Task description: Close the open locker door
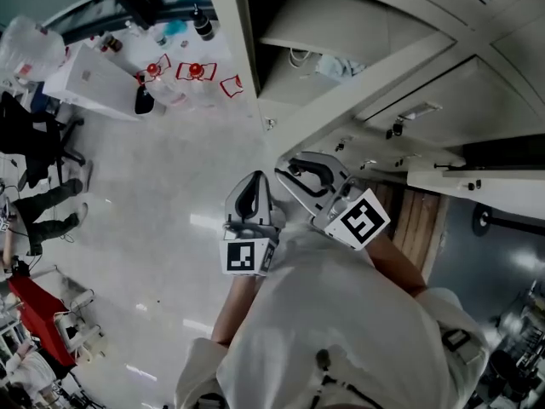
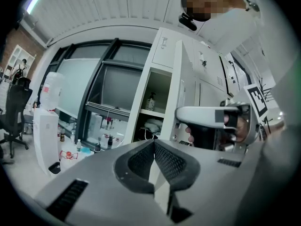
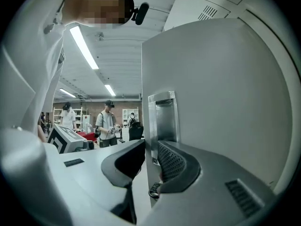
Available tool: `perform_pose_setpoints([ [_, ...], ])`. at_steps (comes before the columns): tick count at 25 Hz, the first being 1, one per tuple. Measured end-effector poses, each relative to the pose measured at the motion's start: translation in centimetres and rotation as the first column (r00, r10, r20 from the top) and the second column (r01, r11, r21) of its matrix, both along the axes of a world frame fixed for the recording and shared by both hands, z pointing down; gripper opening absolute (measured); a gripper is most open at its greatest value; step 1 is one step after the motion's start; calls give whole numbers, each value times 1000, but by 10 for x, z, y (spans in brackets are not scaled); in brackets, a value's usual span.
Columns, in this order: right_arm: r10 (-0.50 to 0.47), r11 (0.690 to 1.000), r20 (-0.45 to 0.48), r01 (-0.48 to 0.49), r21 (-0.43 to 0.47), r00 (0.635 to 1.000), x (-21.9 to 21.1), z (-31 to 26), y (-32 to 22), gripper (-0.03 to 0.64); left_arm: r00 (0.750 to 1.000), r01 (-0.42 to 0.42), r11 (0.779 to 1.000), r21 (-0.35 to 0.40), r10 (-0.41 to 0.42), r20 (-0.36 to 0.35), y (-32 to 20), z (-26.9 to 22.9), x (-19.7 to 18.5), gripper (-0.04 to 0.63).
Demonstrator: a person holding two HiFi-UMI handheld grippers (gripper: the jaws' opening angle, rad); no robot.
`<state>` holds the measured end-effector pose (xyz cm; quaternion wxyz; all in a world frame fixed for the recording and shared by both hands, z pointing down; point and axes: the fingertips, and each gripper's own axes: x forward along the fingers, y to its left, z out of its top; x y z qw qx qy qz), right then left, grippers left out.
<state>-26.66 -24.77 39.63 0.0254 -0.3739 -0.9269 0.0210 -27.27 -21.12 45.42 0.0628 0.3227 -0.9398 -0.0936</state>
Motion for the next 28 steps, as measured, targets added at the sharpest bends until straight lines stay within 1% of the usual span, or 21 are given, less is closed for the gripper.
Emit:
perform_pose_setpoints([
  [4, 71, 997, -16, -71, 9, 997, -24, 1, 5, 91, 999, -33, 999, 13, 33, -6, 5, 2, -23, 8],
  [7, 124, 992, -30, -124, 11, 992, -41, 1, 7, 87, 997, -72, 997, 22, 72, 3, 5, 1, -38, 8],
  [10, 171, 985, -50, -170, 15, 984, -55, 2, 7, 86, 994, -108, 994, 28, 108, 10, 8, -2, -52, 8],
  [14, 238, 971, -51, -236, 36, 970, -75, 4, 7, 83, 989, -146, 989, 29, 146, 16, 16, -3, -73, 8],
  [21, 376, 927, -59, -375, 23, 925, -107, 4, 4, 83, 978, -207, 978, 32, 207, 30, 28, -7, -97, 8],
  [28, 476, 879, -62, -476, 25, 877, -135, 4, -5, 83, 976, -216, 976, 28, 215, 29, 45, -5, -117, 8],
])
